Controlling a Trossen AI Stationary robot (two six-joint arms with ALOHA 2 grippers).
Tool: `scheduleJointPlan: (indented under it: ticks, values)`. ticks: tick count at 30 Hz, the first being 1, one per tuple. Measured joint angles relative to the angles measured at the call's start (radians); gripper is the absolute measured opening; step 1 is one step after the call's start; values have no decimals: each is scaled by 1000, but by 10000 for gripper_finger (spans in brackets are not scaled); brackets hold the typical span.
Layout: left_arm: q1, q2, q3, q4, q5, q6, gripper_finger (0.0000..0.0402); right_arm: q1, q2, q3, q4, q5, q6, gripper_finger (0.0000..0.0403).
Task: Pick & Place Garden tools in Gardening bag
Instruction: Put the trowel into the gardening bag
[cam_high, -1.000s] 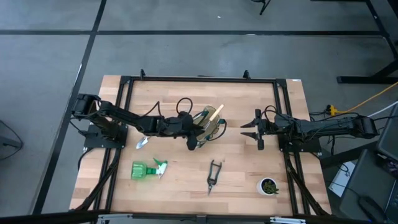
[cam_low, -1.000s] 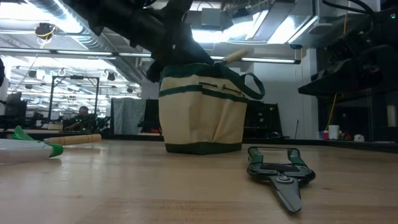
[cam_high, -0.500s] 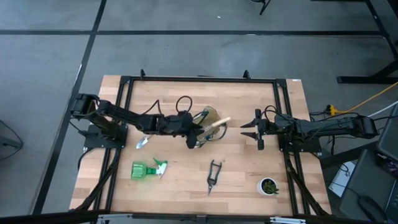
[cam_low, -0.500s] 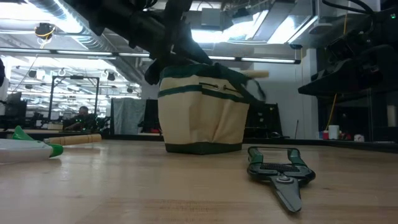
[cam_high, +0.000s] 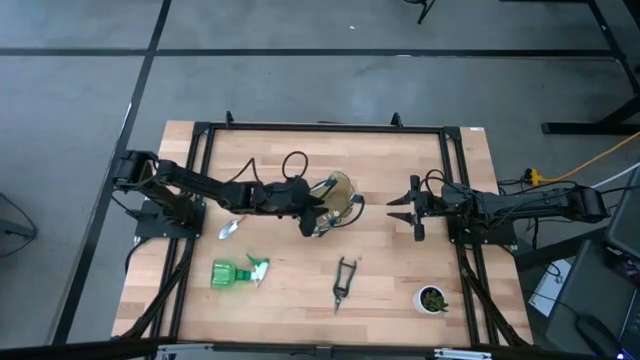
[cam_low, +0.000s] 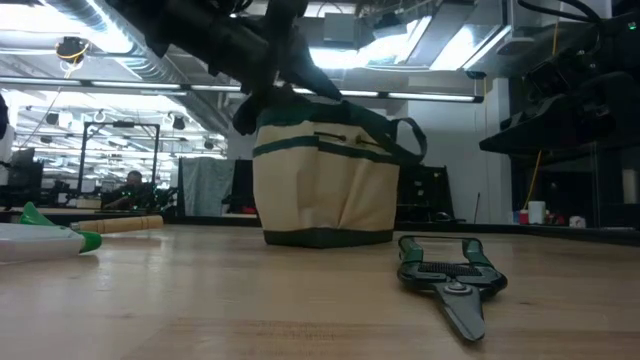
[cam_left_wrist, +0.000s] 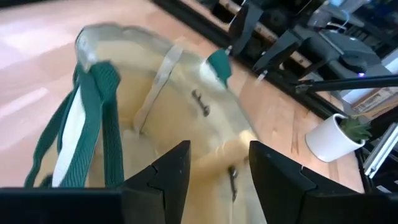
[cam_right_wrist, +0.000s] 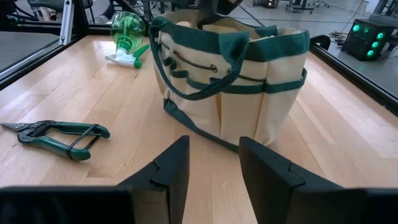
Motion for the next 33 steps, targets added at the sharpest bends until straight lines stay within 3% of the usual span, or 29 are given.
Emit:
scheduleJointPlan:
  ticks: [11, 22, 33]
  values:
    - [-9, -85, 0, 95, 114, 161, 159, 0, 0, 0, 0, 0, 0, 144]
    - [-48, -112, 0, 89, 219, 214, 155, 0, 0, 0, 0, 0, 0, 144]
    - [-73, -112, 0, 71, 230, 245, 139, 0, 0, 0, 0, 0, 0, 144]
